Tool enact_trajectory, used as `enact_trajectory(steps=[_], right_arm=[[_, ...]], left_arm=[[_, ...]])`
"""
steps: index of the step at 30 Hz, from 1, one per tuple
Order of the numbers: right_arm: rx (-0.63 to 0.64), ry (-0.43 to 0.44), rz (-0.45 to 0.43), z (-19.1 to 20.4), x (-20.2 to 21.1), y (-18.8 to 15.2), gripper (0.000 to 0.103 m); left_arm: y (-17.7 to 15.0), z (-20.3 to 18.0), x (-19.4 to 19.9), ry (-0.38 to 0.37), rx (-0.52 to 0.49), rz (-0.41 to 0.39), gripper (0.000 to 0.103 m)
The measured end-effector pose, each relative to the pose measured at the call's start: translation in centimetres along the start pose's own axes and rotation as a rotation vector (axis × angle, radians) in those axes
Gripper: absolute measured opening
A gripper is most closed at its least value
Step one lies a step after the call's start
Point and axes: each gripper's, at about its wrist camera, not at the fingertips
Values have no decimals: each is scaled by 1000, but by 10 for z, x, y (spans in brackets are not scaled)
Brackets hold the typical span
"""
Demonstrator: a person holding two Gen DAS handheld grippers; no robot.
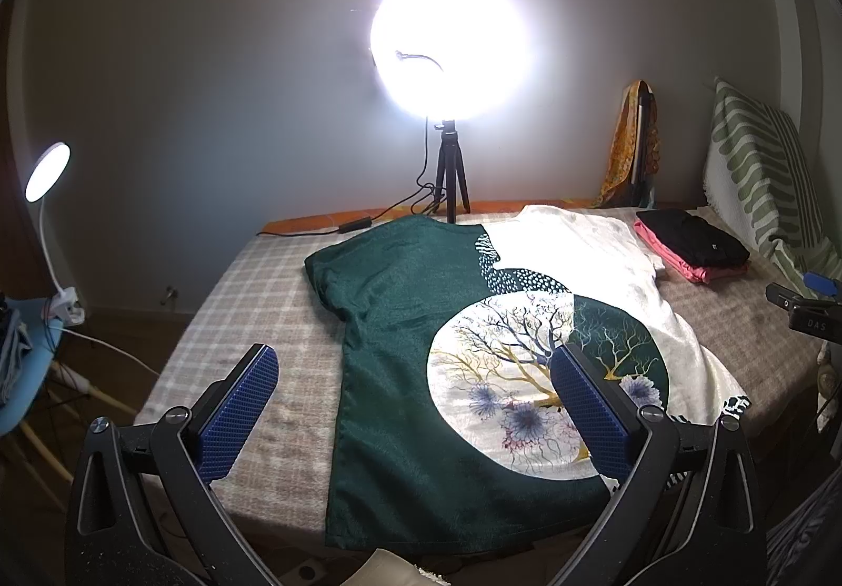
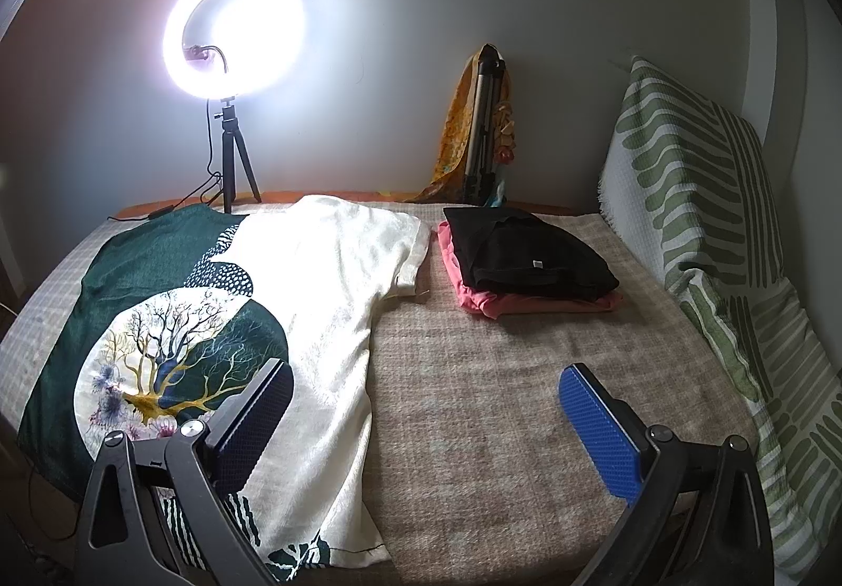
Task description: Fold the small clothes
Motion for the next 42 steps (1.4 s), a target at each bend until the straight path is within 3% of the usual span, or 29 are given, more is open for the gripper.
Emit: enact_trajectory(steps=[33, 42], right_arm=[[-1, 1, 1, 1, 0, 1, 102], [6, 10, -4, 18, -1, 5, 102]], left_arm=[[-1, 0, 1, -2, 2, 1, 103], [-4, 5, 0, -2, 4, 6, 103]])
Point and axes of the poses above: each gripper's, at about its wrist camera, not at the fingertips, and x roughly against the way its jaws point, z to its left, y to its top, and after that the axes turned 2 degrees about z, right-handed
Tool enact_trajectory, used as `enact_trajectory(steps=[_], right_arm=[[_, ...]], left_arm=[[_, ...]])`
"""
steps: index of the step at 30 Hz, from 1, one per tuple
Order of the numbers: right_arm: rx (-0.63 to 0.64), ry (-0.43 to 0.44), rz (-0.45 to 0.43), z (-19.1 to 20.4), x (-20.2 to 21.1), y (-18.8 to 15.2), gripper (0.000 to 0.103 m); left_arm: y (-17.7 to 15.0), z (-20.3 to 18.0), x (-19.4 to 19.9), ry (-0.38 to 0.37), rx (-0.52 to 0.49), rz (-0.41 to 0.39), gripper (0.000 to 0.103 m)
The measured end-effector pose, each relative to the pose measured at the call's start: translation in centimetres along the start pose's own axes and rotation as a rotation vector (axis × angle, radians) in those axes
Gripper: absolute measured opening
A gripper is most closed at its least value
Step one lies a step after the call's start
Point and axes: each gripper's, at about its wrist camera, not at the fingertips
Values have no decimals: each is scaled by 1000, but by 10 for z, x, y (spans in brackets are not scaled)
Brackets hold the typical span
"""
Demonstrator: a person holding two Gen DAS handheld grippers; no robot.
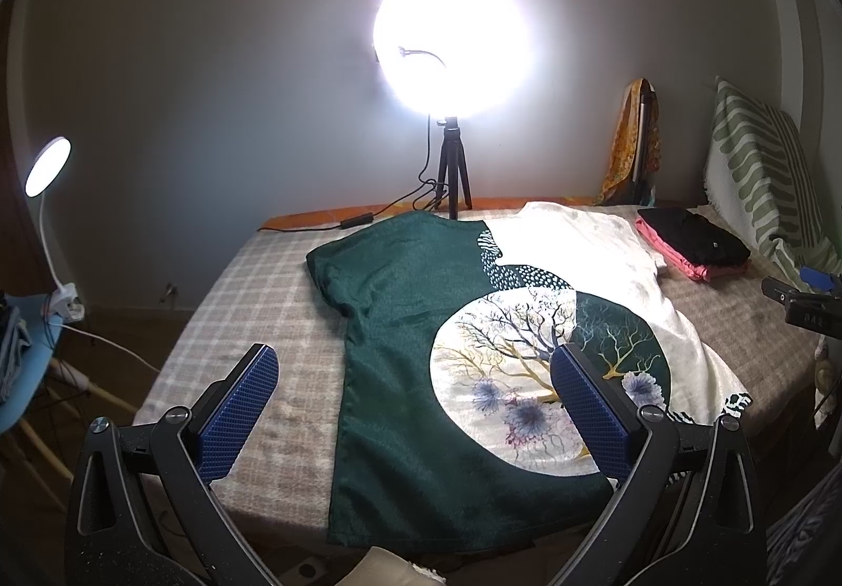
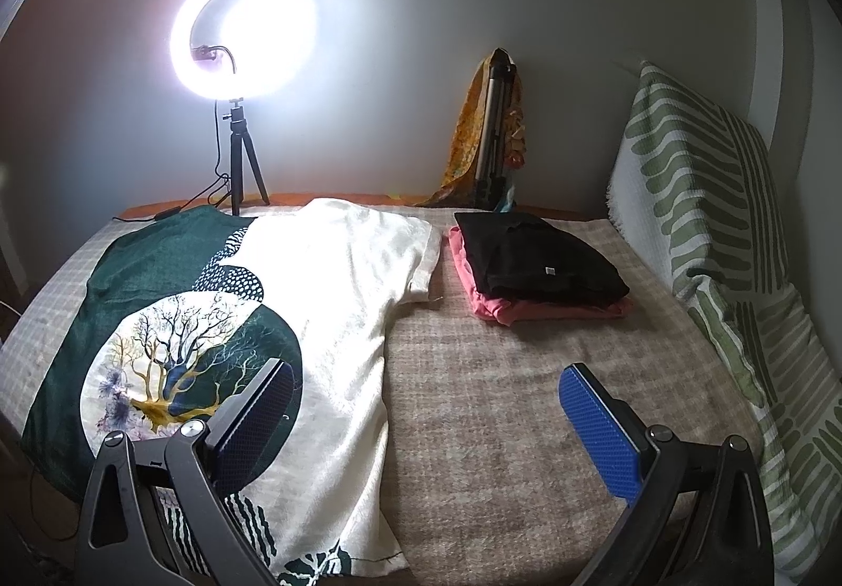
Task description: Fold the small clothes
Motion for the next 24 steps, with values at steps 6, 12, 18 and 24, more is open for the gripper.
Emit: enact_trajectory(steps=[6, 12, 18, 24], right_arm=[[7, -5, -4, 3, 0, 3, 102], [10, -22, -2, 13, -3, 9, 102], [15, -16, -11, 25, -3, 17, 102], [22, 5, -17, 42, -4, 25, 102]], left_arm=[[-2, 10, -5, -1, 28, 21, 103], [-4, 20, -11, -3, 45, 48, 103], [-9, 24, -18, -12, 41, 72, 103], [-17, 34, -30, -71, 55, 97, 102]])
Point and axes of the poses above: each gripper's, at about its wrist camera, not at the fingertips, and x roughly against the way its jaws point, z to its left, y to its top, and after that the axes turned 2 degrees about z, right-handed
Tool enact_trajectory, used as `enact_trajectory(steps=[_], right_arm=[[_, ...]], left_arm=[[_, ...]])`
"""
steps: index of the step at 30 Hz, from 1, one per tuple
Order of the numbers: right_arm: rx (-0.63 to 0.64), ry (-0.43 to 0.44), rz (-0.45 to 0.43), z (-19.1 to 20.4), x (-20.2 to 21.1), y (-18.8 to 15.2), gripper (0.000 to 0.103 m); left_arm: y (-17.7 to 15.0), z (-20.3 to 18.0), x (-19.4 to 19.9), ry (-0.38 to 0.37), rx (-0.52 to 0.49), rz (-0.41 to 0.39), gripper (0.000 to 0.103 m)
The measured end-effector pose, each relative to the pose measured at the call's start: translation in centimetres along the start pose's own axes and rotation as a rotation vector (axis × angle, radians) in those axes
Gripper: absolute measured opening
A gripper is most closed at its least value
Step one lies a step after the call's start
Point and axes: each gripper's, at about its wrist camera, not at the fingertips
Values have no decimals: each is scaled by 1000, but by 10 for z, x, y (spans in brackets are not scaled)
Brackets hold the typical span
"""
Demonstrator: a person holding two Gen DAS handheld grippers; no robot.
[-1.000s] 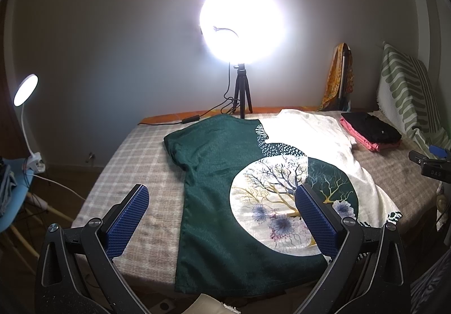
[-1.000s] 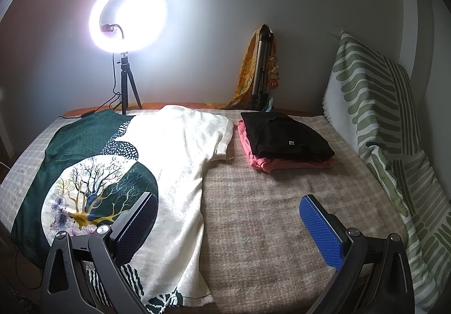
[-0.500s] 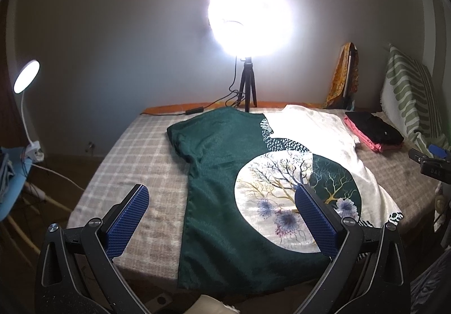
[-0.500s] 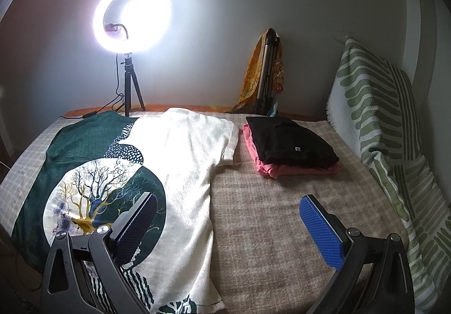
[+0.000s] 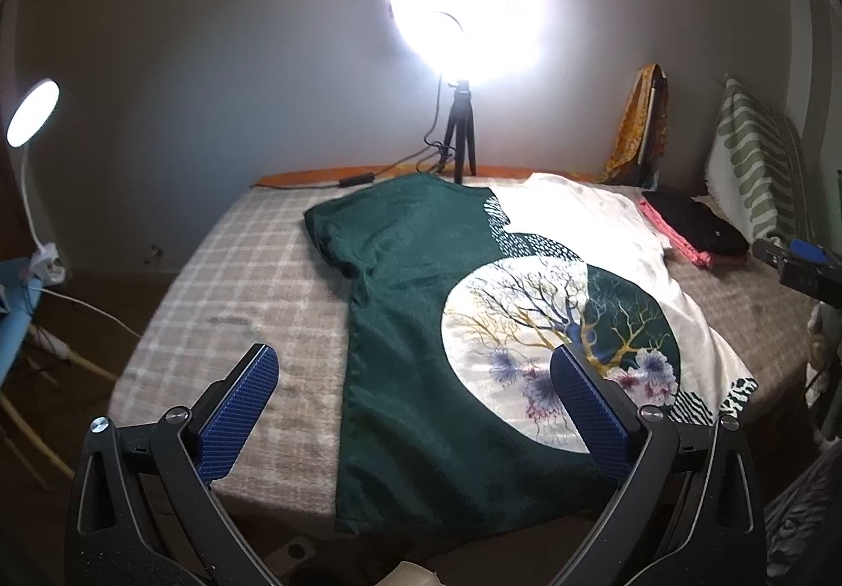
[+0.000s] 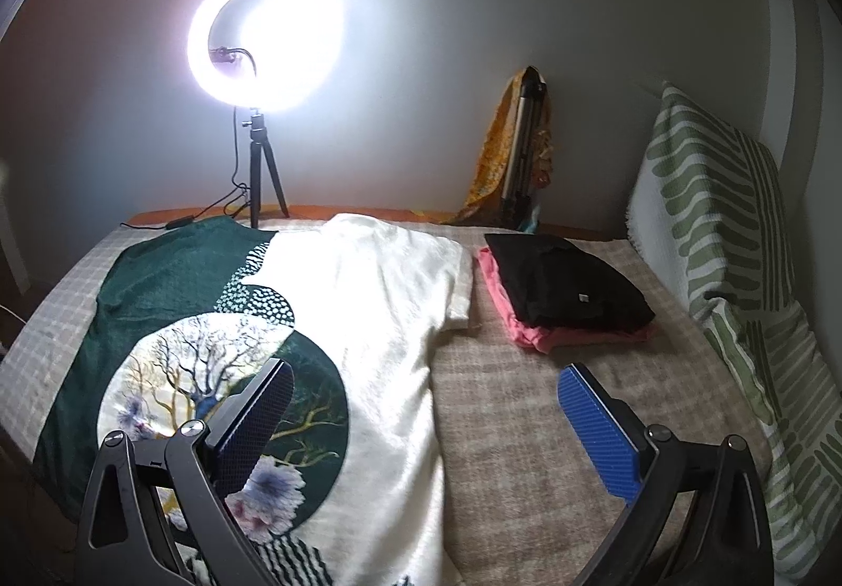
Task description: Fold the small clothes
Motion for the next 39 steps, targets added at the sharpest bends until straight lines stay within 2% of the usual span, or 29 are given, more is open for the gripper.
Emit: enact_trajectory(steps=[6, 10, 13, 16, 17, 21, 23, 29, 33, 39], right_arm=[[27, 30, 6, 22, -4, 7, 101], [56, 68, 21, 37, -8, 11, 99], [86, 122, 39, 49, -14, 14, 97], [123, 202, 63, 67, -20, 17, 92], [134, 221, 67, 75, -21, 18, 90], [176, 322, 90, 109, -33, 35, 84], [192, 375, 96, 130, -40, 47, 80], [249, 477, 124, 194, -61, 79, 80], [281, 526, 158, 236, -75, 94, 80], [342, 552, 185, 295, -96, 117, 80]], left_arm=[[-7, 21, -10, -98, 68, 43, 92], [-13, 35, -20, -133, 116, 93, 90], [-20, 43, -27, -144, 111, 133, 77], [-29, 50, -37, -155, 111, 185, 75], [-31, 51, -41, -165, 115, 199, 69], [-44, 64, -53, -199, 167, 254, 64], [-49, 71, -55, -208, 188, 267, 56], [-64, 88, -65, -204, 218, 304, 53], [-72, 88, -76, -228, 221, 341, 49], [-70, 85, -88, -255, 238, 358, 38]])
Point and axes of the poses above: each gripper's, at about its wrist camera, not at the fingertips, and x roughly against the way its jaws point, z to its left, y to its top, and after that the axes turned 2 degrees about z, right-handed
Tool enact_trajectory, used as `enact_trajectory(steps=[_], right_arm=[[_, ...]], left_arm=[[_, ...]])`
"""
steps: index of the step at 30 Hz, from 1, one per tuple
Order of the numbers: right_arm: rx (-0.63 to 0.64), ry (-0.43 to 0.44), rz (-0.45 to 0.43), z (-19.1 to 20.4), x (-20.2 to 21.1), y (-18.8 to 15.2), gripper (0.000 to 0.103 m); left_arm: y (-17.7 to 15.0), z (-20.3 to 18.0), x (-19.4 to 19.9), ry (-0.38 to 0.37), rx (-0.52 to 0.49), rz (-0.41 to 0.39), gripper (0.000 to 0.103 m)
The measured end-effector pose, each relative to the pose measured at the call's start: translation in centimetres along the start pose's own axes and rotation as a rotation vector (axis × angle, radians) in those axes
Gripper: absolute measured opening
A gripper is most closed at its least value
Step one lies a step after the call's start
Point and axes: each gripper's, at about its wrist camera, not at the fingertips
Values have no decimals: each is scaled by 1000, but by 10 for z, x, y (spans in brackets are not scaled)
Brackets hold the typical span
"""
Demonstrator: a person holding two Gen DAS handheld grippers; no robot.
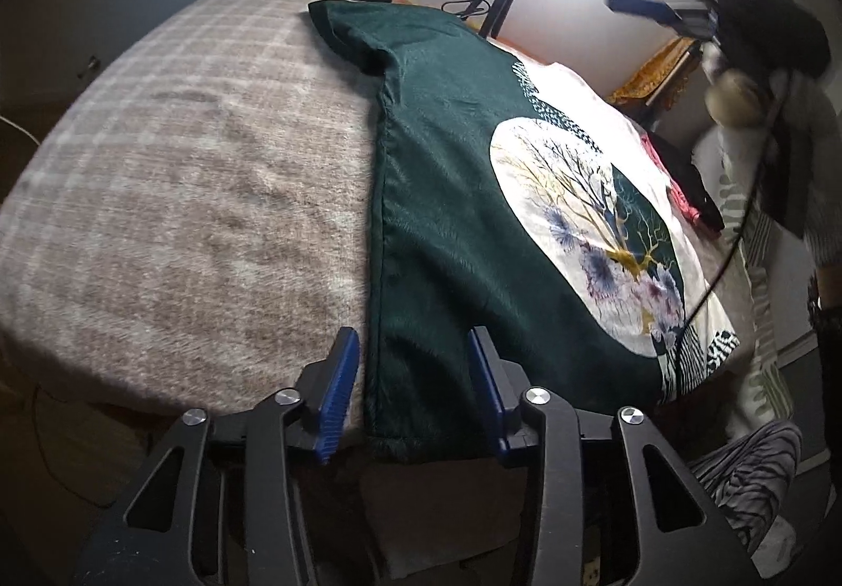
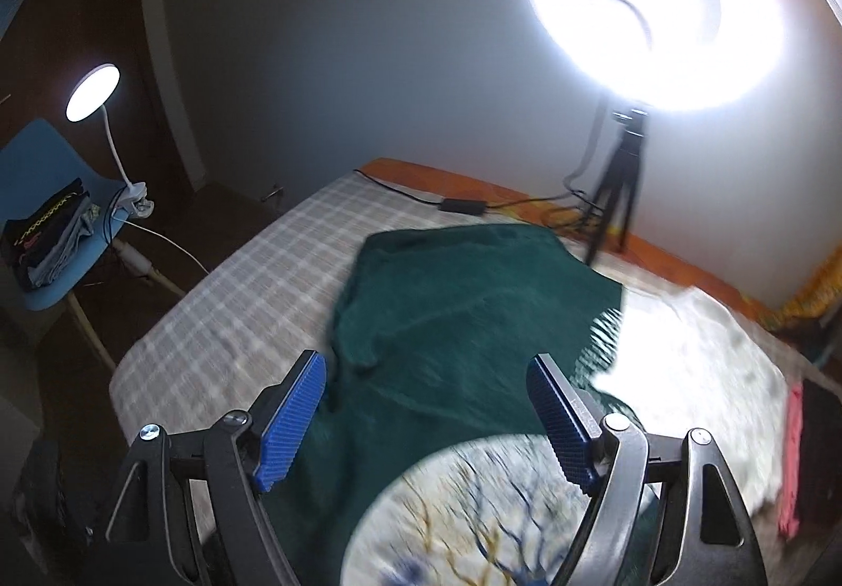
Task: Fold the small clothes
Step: 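Lower both tools to the green shirt hem and close both on it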
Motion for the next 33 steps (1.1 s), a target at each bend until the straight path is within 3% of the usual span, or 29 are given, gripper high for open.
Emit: enact_trajectory(steps=[2, 10, 20, 30, 33], right_arm=[[0, 11, 18, 7, -18, 16, 80], [-13, 70, 135, 35, -100, 61, 71], [59, -9, 266, 71, -212, 87, 66], [96, -70, 330, 79, -268, 93, 61], [89, -79, 353, 73, -276, 90, 55]], left_arm=[[3, 2, -3, -1, 11, 0, 33], [3, 11, -13, 0, 27, 11, 29], [7, 13, -17, -32, 28, 10, 25], [9, 7, -25, -62, 20, 25, 10], [10, 8, -26, -79, 29, 25, 8]])
Point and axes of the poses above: each gripper's, at about its wrist camera, not at the fingertips, and x roughly against the way its jaws point, z to its left, y to its top, and after that the axes turned 2 degrees about z, right-handed
